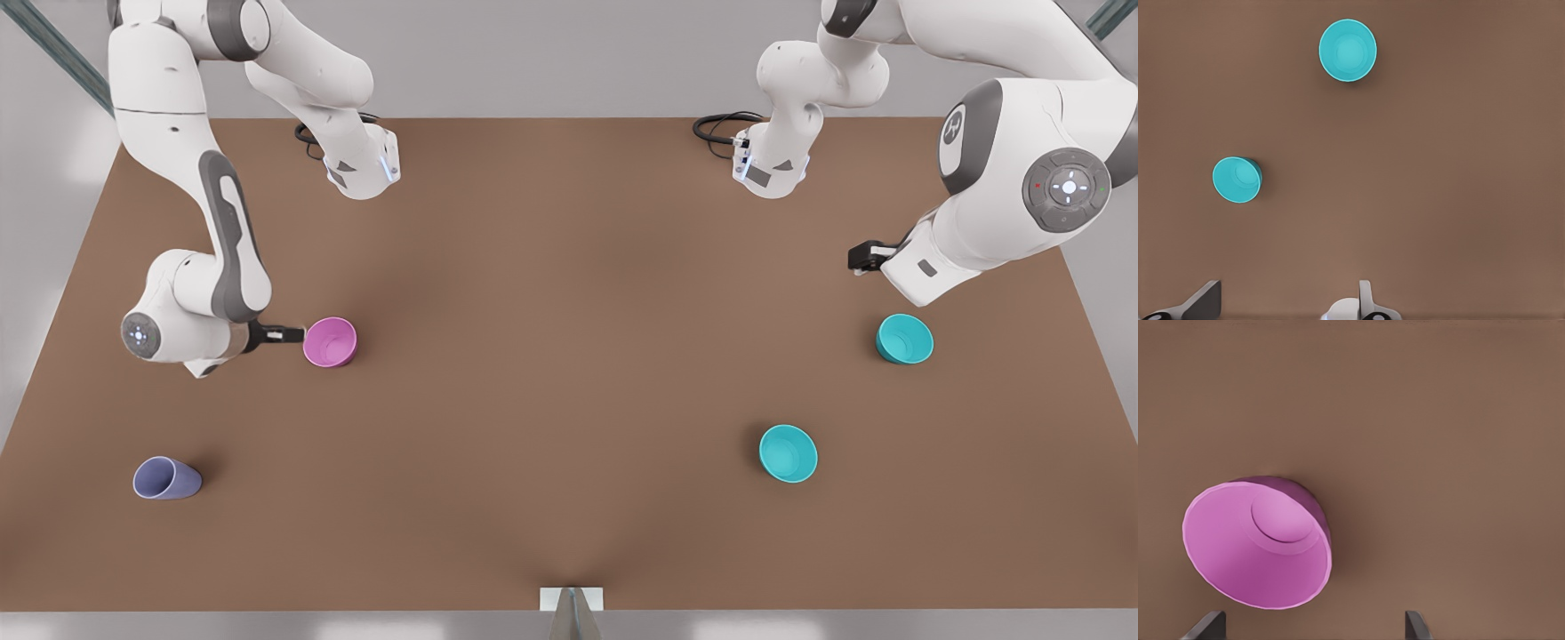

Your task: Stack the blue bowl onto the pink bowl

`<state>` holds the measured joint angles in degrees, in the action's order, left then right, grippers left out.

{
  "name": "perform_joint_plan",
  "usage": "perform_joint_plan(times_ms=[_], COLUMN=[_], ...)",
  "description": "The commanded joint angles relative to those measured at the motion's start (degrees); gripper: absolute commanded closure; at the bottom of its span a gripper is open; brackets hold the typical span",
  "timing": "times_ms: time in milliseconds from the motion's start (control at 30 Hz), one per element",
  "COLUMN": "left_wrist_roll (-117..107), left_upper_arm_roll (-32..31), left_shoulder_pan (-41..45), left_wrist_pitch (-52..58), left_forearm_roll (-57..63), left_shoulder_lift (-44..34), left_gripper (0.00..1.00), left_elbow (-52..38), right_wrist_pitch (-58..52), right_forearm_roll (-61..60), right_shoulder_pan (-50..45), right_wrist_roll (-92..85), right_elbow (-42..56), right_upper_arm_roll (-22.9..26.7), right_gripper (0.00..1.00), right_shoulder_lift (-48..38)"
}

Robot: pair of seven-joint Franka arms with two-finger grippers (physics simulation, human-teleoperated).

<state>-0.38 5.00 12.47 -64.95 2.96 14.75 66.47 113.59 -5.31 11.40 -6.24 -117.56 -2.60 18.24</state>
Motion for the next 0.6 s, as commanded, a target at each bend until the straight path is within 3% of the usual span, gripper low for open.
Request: perform_joint_plan(times_ms=[0, 200, 467, 500, 567], left_wrist_roll=[-0.1, -0.1, 0.1, 0.1, 0.1], left_upper_arm_roll=[0.0, 0.0, 0.0, 0.0, 0.0], left_shoulder_pan=[0.0, -0.1, -0.1, 0.0, -0.1], left_wrist_pitch=[0.0, 0.0, 0.2, 0.4, 0.3], left_forearm_roll=[0.0, -0.1, -0.2, -0.2, -0.2], left_shoulder_lift=[-0.1, 0.0, 0.1, 0.1, 0.1], left_gripper=[0.0, 0.0, 0.0, 0.0, 0.0], left_elbow=[0.0, 0.0, 0.0, 0.0, 0.0], right_wrist_pitch=[10.4, 18.7, 20.5, 20.5, 20.1], right_forearm_roll=[-0.8, -1.1, -5.1, -5.2, -5.3], right_shoulder_pan=[0.1, -0.6, -0.9, -0.9, -0.8], right_wrist_roll=[0.4, 0.3, 0.3, 0.3, 0.3], right_elbow=[-1.4, -9.3, -7.7, -7.5, -7.4], right_upper_arm_roll=[0.0, -0.3, -1.1, -1.3, -1.5], right_gripper=[0.0, 0.0, 0.0, 0.21, 0.53], right_shoulder_lift=[-0.2, 0.0, 5.6, 6.0, 5.8])
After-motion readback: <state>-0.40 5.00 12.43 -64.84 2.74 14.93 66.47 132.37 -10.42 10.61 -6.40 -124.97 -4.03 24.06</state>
